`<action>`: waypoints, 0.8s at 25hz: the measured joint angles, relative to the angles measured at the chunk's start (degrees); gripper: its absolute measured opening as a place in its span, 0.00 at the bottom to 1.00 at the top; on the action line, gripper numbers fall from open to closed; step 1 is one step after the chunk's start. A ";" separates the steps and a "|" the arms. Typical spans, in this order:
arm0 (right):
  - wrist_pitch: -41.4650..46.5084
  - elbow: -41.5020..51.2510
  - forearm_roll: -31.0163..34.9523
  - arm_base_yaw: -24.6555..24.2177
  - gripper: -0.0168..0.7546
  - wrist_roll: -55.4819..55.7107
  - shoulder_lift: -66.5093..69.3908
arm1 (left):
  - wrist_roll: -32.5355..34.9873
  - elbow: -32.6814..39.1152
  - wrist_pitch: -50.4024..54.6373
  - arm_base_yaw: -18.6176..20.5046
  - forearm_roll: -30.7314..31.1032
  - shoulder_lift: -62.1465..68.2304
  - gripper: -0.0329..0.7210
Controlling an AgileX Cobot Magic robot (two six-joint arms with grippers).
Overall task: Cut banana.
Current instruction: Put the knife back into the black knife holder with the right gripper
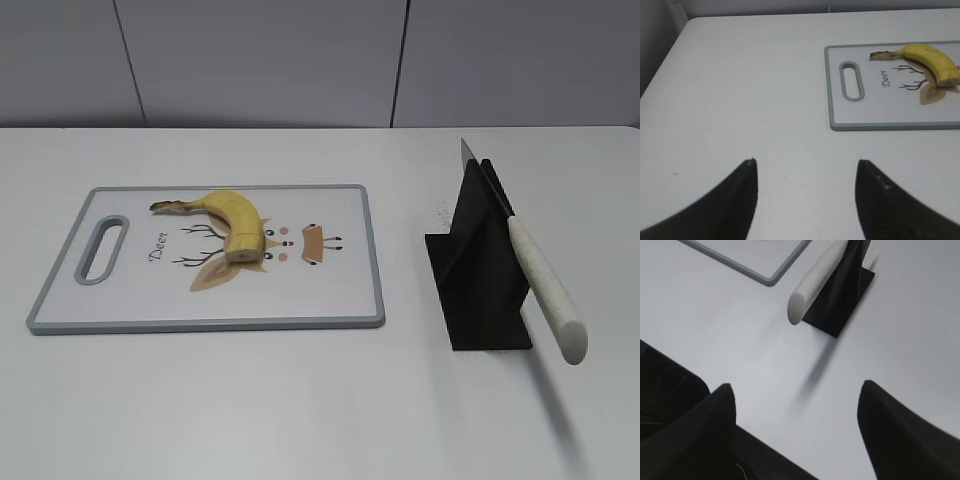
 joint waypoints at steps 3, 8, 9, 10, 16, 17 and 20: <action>0.13 0.00 0.00 0.00 0.78 -0.05 -3.04 | 0.00 0.00 0.00 0.00 0.00 0.00 0.83; 0.20 0.00 0.00 0.00 0.78 -0.05 -8.01 | 0.00 0.00 0.00 0.00 0.00 0.00 0.83; 0.20 0.00 0.00 0.00 0.78 -0.05 -9.05 | 0.00 0.00 0.00 0.00 0.00 0.00 0.83; 0.20 0.00 0.00 0.00 0.78 -0.11 -10.12 | 0.00 0.00 0.00 0.00 0.00 0.00 0.83; 0.27 0.00 0.79 -0.53 0.78 -0.11 -12.12 | 0.00 0.00 -0.05 0.00 0.07 0.00 0.83; 0.27 0.00 0.99 -1.11 0.78 -0.11 -12.12 | 0.00 0.00 -0.05 0.00 0.07 0.00 0.83; 0.27 0.00 1.37 -5.10 0.78 -0.11 -12.12 | 0.00 0.00 -0.05 0.00 0.07 0.00 0.83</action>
